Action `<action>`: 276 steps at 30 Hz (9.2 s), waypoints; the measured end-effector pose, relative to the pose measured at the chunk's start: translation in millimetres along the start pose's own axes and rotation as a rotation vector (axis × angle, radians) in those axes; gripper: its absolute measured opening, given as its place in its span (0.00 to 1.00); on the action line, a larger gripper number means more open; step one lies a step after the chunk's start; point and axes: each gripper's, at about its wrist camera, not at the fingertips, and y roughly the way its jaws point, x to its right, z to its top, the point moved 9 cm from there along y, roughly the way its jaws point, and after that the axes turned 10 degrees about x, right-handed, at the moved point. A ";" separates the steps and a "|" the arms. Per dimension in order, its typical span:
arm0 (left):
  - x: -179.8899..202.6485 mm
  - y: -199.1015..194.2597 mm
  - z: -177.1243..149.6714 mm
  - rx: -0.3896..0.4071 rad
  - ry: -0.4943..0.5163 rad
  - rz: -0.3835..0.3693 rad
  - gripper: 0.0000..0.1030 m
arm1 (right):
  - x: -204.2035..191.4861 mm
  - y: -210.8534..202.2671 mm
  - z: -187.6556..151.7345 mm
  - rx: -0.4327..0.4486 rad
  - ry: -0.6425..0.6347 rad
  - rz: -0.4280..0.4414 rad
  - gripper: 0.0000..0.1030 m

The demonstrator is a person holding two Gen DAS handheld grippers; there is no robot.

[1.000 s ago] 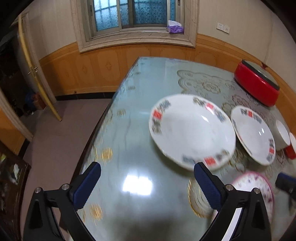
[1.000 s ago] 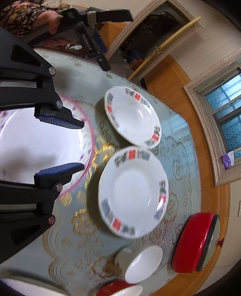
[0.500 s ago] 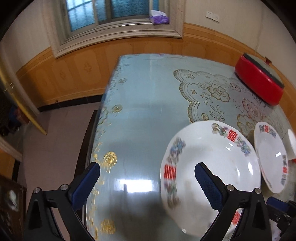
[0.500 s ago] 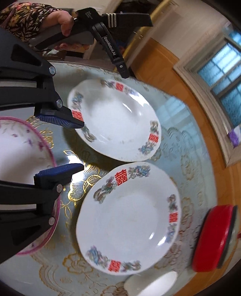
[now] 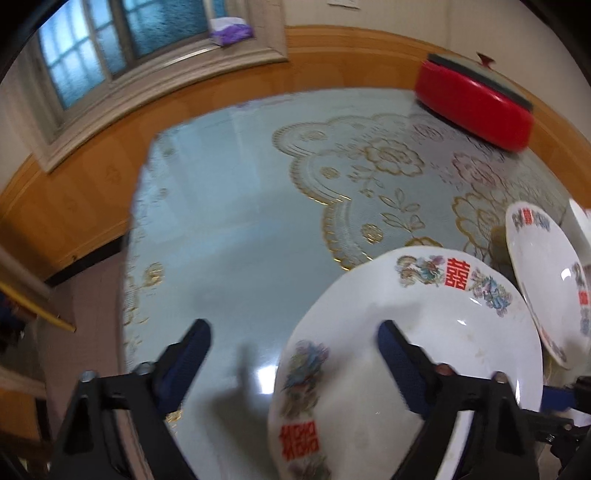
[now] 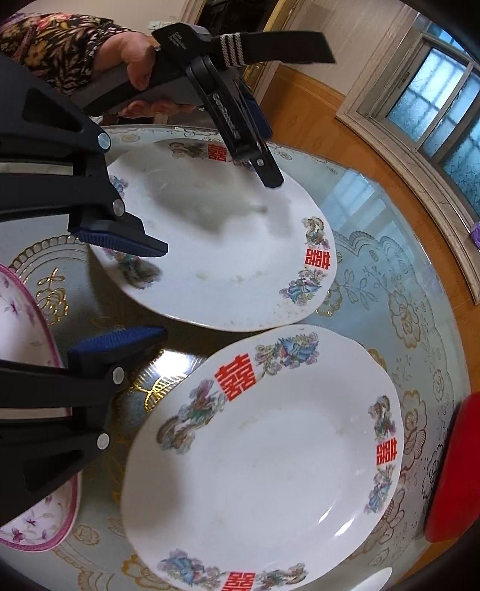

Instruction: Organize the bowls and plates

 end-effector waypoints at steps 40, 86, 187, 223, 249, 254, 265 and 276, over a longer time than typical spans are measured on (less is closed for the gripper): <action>-4.9 -77.1 -89.1 0.040 -0.135 -0.095 0.30 | -10.2 14.6 -12.8 -0.099 -0.024 0.092 0.22; 184.0 -164.0 -148.3 0.057 -0.083 -0.186 0.30 | 116.5 -120.3 -93.9 -0.120 0.056 0.032 0.24; 159.9 -34.9 -6.9 -0.017 -0.288 -0.142 0.96 | 176.3 -60.8 46.0 0.005 0.075 -0.088 0.54; 177.8 9.9 9.5 -0.022 -0.074 -0.183 0.34 | 168.1 -26.5 88.6 0.063 0.038 -0.041 0.23; 174.0 7.5 1.4 -0.017 -0.070 -0.204 0.35 | 176.6 -26.3 85.2 0.054 0.087 -0.002 0.23; 169.3 -2.5 2.9 0.012 -0.069 -0.175 0.31 | 175.1 -31.2 81.9 0.041 0.067 -0.007 0.21; 169.3 -11.1 -1.4 0.021 -0.067 -0.198 0.31 | 166.0 -36.8 77.7 0.051 0.039 -0.005 0.19; 175.1 -1.7 -2.7 -0.009 -0.076 -0.289 0.43 | 171.3 -31.7 77.1 0.047 0.072 0.023 0.19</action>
